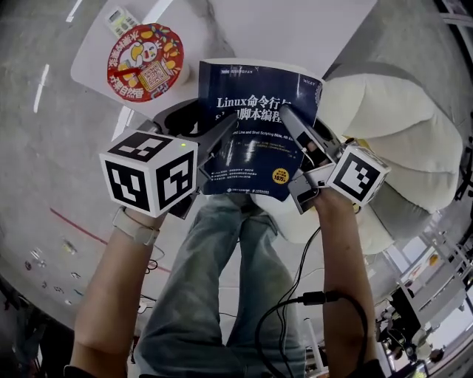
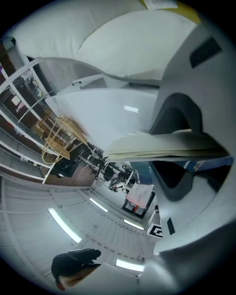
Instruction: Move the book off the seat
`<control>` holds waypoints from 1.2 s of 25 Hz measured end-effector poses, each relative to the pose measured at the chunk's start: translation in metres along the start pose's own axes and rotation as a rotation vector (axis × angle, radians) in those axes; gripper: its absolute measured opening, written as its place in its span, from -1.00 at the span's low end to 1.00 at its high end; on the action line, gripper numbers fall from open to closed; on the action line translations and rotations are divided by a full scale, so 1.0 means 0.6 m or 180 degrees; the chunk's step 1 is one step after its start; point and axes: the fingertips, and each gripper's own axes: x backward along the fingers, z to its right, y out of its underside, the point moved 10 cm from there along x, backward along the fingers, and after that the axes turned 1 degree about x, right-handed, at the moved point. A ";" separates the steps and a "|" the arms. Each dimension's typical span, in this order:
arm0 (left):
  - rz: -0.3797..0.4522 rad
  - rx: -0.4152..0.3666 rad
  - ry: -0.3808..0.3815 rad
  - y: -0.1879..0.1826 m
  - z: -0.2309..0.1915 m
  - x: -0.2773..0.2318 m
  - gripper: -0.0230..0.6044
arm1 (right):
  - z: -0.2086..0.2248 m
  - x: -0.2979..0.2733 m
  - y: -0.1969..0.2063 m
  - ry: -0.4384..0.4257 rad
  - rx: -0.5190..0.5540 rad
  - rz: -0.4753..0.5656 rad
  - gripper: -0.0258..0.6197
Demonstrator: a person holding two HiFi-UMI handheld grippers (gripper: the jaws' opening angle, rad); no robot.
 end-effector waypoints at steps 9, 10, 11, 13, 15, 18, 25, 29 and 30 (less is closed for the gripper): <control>-0.0139 0.0290 0.0023 0.020 -0.081 -0.010 -0.14 | 0.000 -0.069 0.033 0.0503 0.0235 -0.0249 -0.35; -0.0156 0.0288 0.0024 0.019 -0.081 -0.012 -0.13 | 0.000 -0.070 0.032 0.0541 0.0284 -0.0270 -0.29; -0.0165 0.0280 0.0024 0.018 -0.081 -0.013 -0.12 | -0.001 -0.071 0.031 0.0570 0.0329 -0.0286 -0.25; -0.0156 0.0266 0.0015 0.018 -0.080 -0.013 -0.10 | 0.000 -0.069 0.032 0.0591 0.0359 -0.0294 -0.19; -0.0131 0.0236 -0.0036 0.019 -0.079 -0.014 -0.08 | 0.003 -0.065 0.032 0.0586 0.0328 -0.0273 -0.16; -0.0109 0.0182 -0.0106 0.019 -0.079 -0.012 -0.06 | 0.008 -0.056 0.031 0.0590 0.0320 -0.0266 -0.15; -0.0063 0.0051 -0.0160 0.017 -0.067 -0.002 -0.07 | 0.004 -0.039 0.026 0.0692 0.0370 -0.0265 -0.05; -0.0084 0.0050 -0.0188 0.028 -0.065 0.004 -0.07 | 0.007 -0.031 0.031 0.0724 0.0365 -0.0286 -0.03; -0.0087 0.0057 -0.0188 0.032 -0.064 0.007 -0.07 | 0.007 -0.029 0.032 0.0725 0.0362 -0.0292 -0.03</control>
